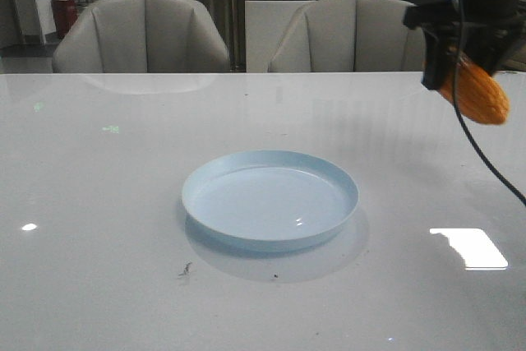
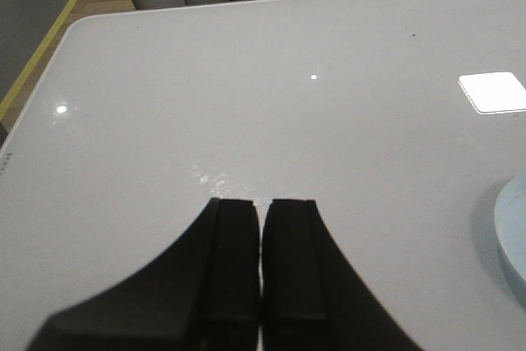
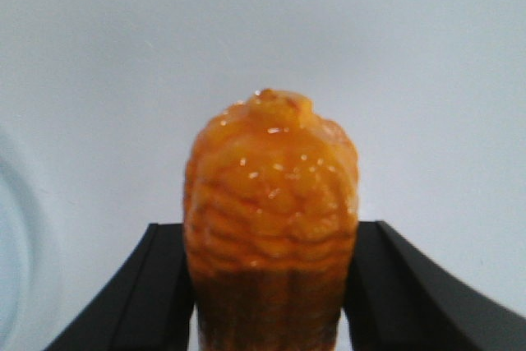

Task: Place corn on plate with both arms
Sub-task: 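Lift the corn cob and carry it over the plate, then lower the corn onto the plate and open the right gripper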

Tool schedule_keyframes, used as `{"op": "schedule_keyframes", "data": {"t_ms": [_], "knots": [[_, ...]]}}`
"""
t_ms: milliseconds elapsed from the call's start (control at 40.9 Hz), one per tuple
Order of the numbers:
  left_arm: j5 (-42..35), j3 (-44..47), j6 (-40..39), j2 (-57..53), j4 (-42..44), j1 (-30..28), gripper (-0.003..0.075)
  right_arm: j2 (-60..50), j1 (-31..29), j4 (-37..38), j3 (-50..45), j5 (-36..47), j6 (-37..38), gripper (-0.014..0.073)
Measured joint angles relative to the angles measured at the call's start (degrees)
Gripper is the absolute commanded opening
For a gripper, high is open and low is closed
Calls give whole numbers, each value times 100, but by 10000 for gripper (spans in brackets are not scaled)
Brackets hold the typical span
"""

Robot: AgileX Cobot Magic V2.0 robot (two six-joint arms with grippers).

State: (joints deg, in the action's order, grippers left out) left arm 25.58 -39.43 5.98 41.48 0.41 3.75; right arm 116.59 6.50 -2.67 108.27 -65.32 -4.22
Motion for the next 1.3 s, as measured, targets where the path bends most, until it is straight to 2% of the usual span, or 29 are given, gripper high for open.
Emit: {"op": "schedule_keyframes", "data": {"t_ms": [196,465,636,930,1004,1224,1297], "knots": [[0,0,-11,0,0,0,127,0,810,-95,754,-170,-18,276],[0,0,-11,0,0,0,128,149,1771,-153,859,-221,-30,276],[0,0,-11,0,0,0,127,477,2034,-153,859,-221,-40,276],[0,0,-11,0,0,0,128,1144,2125,-467,859,-242,-40,279],[0,0,-11,0,0,0,128,1304,2138,-476,859,-242,-40,303],[0,0,-11,0,0,0,128,1622,2142,-496,859,-302,-40,510],[0,0,-11,0,0,0,127,1632,2142,-496,873,-368,-40,545]]}}
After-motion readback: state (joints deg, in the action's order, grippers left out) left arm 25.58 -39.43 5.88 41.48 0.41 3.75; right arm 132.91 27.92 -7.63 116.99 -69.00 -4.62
